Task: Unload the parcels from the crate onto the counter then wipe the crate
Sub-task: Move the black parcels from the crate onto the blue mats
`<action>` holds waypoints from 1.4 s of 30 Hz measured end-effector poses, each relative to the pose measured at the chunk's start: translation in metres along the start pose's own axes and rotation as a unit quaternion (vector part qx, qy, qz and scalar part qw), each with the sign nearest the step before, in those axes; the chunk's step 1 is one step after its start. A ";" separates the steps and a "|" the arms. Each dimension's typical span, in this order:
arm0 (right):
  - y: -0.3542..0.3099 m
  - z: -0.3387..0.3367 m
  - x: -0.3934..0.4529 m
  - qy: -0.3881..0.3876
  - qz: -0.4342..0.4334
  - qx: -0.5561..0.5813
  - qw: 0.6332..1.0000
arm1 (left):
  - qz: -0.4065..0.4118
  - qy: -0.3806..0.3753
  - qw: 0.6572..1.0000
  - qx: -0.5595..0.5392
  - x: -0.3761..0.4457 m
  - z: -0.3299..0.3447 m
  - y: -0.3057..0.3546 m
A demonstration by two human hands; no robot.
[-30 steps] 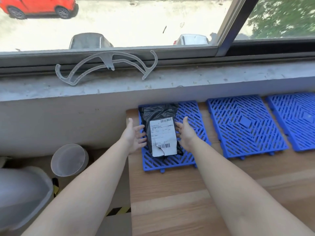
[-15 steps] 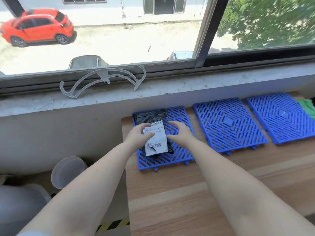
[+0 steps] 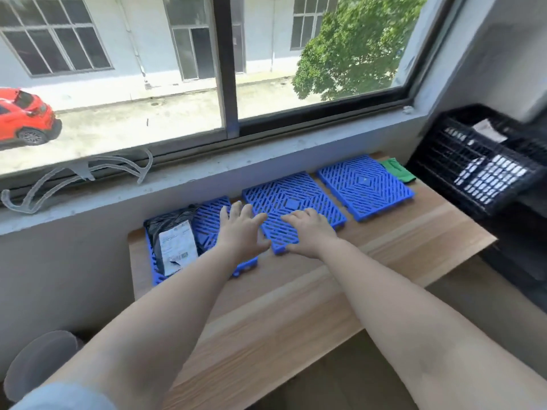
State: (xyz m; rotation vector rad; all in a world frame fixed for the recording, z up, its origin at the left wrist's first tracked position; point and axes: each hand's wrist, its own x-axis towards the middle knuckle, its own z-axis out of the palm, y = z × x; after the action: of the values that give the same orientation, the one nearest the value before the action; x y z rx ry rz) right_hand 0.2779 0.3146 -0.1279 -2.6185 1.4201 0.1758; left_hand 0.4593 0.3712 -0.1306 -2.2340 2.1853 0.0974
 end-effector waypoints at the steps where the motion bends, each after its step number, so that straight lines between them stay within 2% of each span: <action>1: 0.020 -0.007 -0.016 0.014 0.013 0.005 1.000 | 0.015 0.007 1.000 0.008 0.004 -0.005 0.025; 4: 0.078 -0.024 -0.068 0.033 0.068 0.013 0.997 | 0.060 0.024 0.998 0.021 0.017 -0.021 0.103; 7: 0.131 -0.030 -0.123 0.002 0.127 0.005 0.992 | 0.111 0.039 0.993 0.024 0.023 -0.031 0.186; 13: 0.225 -0.010 -0.232 0.004 0.224 0.018 0.974 | 0.207 0.041 0.974 0.080 0.012 -0.019 0.342; 22: 0.348 0.032 -0.345 0.040 0.368 0.049 0.928 | 0.331 0.034 0.937 0.109 0.011 0.010 0.506; 29: 0.422 0.052 -0.349 0.024 0.436 0.087 0.895 | 0.396 0.015 0.913 0.094 0.064 0.038 0.589; 42: 0.621 0.002 -0.242 0.020 0.487 0.090 0.869 | 0.401 0.013 0.914 0.063 0.290 0.030 0.707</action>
State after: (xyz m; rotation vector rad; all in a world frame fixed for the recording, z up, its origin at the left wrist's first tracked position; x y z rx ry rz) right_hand -0.3748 0.1796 -0.1383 -1.5389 2.4840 0.0860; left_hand -0.2425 0.0673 -0.1530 -1.1469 2.8588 -0.0659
